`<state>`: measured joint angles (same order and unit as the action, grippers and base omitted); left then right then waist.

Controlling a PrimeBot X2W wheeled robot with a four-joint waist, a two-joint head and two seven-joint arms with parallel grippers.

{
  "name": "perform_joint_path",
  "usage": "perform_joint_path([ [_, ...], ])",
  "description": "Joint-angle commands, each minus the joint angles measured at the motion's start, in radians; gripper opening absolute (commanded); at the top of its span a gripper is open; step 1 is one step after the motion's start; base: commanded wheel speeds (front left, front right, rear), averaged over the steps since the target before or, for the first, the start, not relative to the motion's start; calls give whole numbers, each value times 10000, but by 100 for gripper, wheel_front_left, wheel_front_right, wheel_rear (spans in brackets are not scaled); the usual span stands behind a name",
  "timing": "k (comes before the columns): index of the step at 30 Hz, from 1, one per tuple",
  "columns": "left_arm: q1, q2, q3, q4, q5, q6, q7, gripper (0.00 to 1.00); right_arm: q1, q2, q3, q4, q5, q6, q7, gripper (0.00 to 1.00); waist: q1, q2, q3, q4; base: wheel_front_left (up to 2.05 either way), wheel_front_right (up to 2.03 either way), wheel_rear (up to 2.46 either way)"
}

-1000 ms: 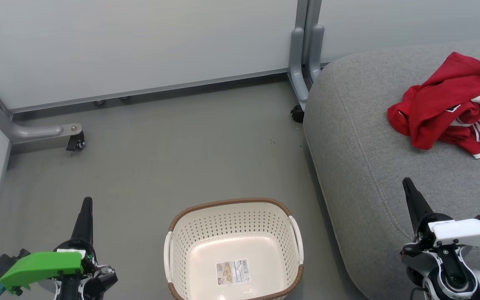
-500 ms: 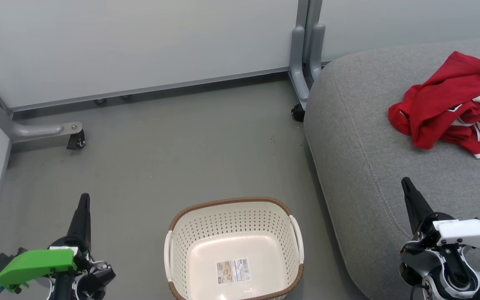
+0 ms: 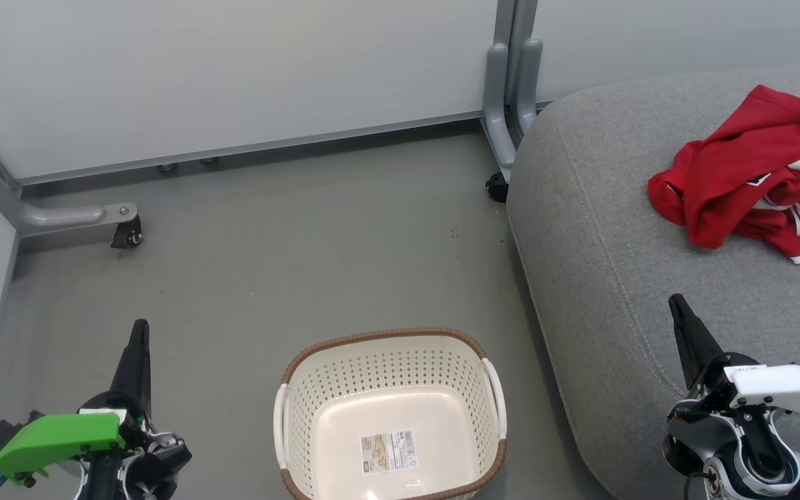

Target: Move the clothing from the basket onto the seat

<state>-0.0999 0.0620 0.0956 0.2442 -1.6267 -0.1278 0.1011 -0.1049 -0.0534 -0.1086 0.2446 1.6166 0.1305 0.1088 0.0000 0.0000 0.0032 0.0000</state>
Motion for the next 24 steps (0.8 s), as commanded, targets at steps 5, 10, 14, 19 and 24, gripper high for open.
perform_joint_path([
  [5,-144,13,48,9,5,-53,26,0,-52,-11,-12,15,19,4,44,0,0,0,-1,0,0,0,0],
  [10,-135,7,62,11,21,-53,28,0,-53,-8,-19,16,11,4,41,0,0,0,-1,0,0,0,0],
  [14,-134,1,71,12,32,-53,34,0,-53,-5,-23,16,7,4,45,0,0,0,-1,0,0,0,0],
  [19,-135,-7,80,12,46,-53,46,0,-54,-2,-27,17,1,4,50,0,0,0,-1,0,0,0,0],
  [24,-136,-14,90,14,59,-53,59,0,-55,2,-31,15,-5,4,43,0,0,0,-1,0,0,0,0],
])
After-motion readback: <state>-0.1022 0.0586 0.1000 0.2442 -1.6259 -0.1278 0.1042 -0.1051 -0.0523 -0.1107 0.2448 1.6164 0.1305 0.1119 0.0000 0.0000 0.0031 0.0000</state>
